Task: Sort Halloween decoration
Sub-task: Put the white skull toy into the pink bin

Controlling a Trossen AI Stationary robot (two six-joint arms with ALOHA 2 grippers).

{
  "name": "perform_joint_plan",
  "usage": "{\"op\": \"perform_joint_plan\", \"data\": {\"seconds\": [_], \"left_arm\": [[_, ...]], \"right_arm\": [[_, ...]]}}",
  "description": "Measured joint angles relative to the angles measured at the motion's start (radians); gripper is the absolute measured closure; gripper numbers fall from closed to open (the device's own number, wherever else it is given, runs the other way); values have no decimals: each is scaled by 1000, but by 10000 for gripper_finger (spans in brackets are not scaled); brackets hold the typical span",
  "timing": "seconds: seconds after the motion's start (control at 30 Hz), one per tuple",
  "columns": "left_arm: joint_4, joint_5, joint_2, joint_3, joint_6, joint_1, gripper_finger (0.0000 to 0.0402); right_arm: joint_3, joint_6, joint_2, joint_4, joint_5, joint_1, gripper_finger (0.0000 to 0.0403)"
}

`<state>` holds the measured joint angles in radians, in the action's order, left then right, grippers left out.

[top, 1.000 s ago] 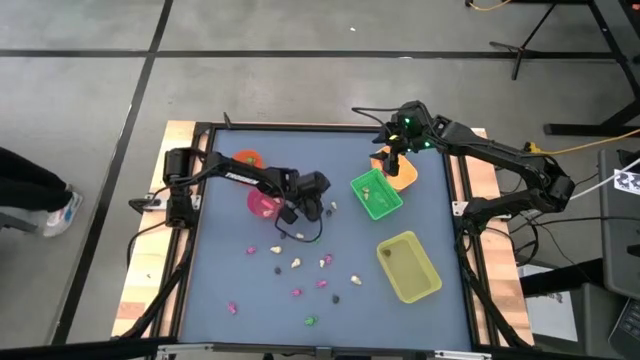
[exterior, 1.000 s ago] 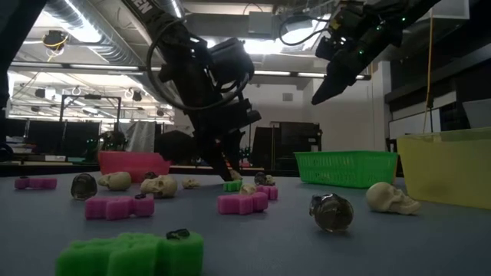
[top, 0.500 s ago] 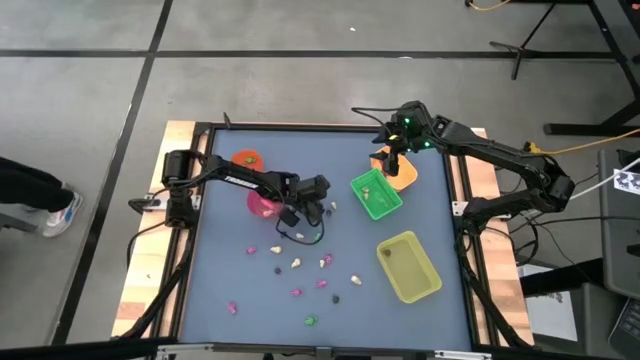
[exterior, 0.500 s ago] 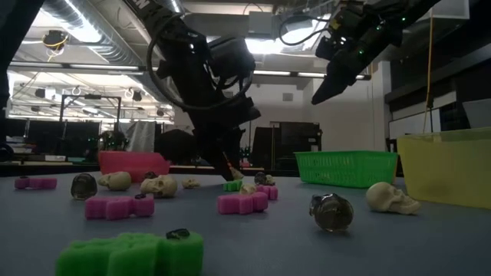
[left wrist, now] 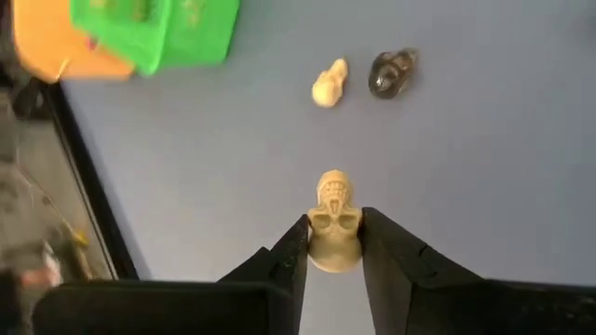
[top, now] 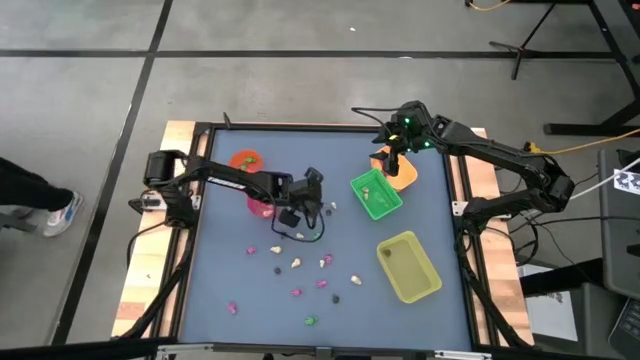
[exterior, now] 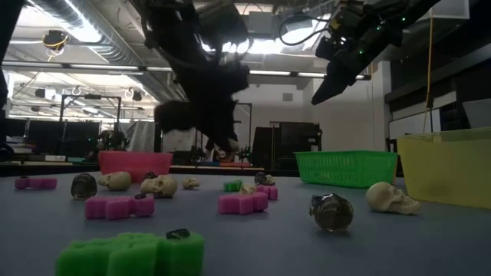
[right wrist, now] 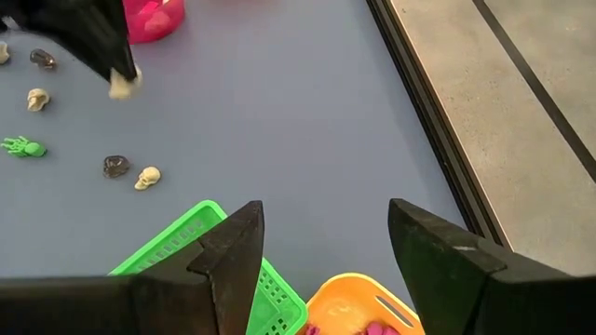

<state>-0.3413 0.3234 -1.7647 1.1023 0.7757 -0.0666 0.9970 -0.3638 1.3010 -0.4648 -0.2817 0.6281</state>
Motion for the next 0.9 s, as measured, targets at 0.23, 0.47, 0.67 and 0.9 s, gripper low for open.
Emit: {"op": "perform_joint_plan", "data": {"seconds": [0.23, 0.47, 0.67, 0.9], "left_arm": [[-223, 8, 87, 1, -328, 27, 337], [-538, 3, 118, 2, -599, 44, 337], [-747, 0, 118, 2, -754, 51, 337], [-767, 4, 118, 2, -801, 49, 337]], "right_arm": [[0, 0, 0, -1, 0, 0, 173], [0, 0, 0, 1, 0, 0, 173], [0, 0, 0, 3, 0, 0, 173], [0, 0, 0, 6, 0, 0, 173]]}}
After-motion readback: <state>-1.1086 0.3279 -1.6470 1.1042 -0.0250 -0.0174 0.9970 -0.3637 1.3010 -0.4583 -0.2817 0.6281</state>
